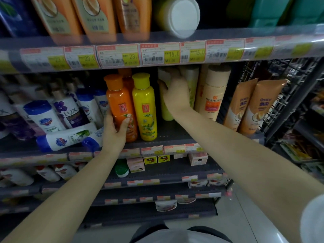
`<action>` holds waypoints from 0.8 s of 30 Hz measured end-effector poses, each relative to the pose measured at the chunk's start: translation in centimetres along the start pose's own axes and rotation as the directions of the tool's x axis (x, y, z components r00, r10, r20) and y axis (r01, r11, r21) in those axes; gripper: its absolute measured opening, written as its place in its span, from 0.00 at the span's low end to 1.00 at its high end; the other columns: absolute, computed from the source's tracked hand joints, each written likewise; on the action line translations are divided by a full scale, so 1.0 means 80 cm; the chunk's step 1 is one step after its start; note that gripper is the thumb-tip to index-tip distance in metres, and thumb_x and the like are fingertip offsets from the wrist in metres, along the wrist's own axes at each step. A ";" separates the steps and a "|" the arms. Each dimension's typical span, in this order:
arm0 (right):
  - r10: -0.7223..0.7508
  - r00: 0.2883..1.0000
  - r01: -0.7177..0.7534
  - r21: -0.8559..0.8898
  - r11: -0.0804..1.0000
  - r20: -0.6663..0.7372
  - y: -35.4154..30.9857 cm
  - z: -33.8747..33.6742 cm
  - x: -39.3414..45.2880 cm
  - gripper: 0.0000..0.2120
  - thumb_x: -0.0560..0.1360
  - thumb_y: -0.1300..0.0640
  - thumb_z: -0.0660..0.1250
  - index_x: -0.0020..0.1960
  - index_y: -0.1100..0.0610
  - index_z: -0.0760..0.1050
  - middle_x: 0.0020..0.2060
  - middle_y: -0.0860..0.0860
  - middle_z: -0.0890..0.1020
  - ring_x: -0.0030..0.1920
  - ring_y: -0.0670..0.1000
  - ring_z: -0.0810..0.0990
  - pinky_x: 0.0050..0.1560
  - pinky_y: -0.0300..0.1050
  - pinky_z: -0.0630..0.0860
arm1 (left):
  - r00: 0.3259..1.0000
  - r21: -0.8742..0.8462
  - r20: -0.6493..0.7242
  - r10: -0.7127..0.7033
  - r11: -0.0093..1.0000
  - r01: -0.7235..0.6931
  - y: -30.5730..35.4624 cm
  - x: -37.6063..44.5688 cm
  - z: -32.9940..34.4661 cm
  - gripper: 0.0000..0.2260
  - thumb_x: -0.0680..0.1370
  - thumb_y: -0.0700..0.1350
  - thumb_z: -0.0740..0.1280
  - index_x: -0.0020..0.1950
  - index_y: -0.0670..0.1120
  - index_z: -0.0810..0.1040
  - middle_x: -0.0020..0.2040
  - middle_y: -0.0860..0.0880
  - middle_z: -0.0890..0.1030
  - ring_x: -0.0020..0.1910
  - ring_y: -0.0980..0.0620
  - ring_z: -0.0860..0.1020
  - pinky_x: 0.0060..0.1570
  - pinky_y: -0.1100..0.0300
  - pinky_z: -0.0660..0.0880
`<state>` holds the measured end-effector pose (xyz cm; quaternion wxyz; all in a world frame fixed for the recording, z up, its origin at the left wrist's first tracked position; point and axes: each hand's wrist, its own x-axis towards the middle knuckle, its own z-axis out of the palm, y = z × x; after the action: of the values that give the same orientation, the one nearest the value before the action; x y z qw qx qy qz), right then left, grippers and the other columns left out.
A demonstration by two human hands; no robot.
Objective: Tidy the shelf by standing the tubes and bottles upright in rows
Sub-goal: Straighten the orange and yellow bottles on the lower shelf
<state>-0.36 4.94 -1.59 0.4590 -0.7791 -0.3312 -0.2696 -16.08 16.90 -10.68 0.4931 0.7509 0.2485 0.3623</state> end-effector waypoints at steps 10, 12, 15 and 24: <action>-0.032 0.999 0.039 -0.190 0.981 0.043 0.006 -0.011 -0.006 0.17 0.73 0.50 0.65 0.61 0.51 0.77 0.62 0.58 0.75 0.63 0.58 0.70 0.59 0.47 0.71 | 1.000 -0.007 0.008 -0.016 1.000 0.016 0.001 0.000 -0.001 0.27 0.77 0.52 0.64 0.73 0.58 0.56 0.71 0.50 0.67 0.67 0.53 0.68 0.65 0.50 0.67; 0.001 1.000 -0.003 -0.131 0.991 -0.013 0.008 -0.013 -0.014 0.18 0.72 0.52 0.68 0.61 0.54 0.76 0.62 0.61 0.72 0.62 0.60 0.71 0.59 0.46 0.71 | 1.000 -0.015 0.004 -0.019 1.000 0.019 -0.001 -0.001 -0.001 0.26 0.77 0.52 0.64 0.72 0.58 0.58 0.70 0.50 0.69 0.66 0.52 0.69 0.65 0.49 0.68; 0.001 0.995 -0.003 -0.026 1.000 -0.098 0.005 -0.013 -0.031 0.18 0.70 0.57 0.71 0.60 0.55 0.76 0.63 0.62 0.71 0.62 0.61 0.72 0.58 0.47 0.72 | 1.000 -0.032 0.007 -0.009 0.999 0.010 -0.001 -0.002 0.000 0.25 0.77 0.51 0.64 0.72 0.58 0.58 0.69 0.50 0.69 0.66 0.53 0.69 0.64 0.51 0.68; 0.237 0.967 -0.195 0.323 0.926 -0.096 -0.008 -0.011 -0.044 0.26 0.68 0.63 0.73 0.64 0.62 0.69 0.61 0.58 0.75 0.63 0.55 0.73 0.64 0.42 0.68 | 1.000 -0.027 0.007 -0.013 1.000 0.013 0.004 -0.004 -0.001 0.26 0.78 0.50 0.64 0.73 0.56 0.58 0.70 0.50 0.68 0.65 0.55 0.68 0.62 0.56 0.67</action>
<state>-3.22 3.41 -3.42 0.6238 -0.7091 -0.2503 -0.2132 -16.30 16.59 -10.44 0.5063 0.7439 0.2467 0.3599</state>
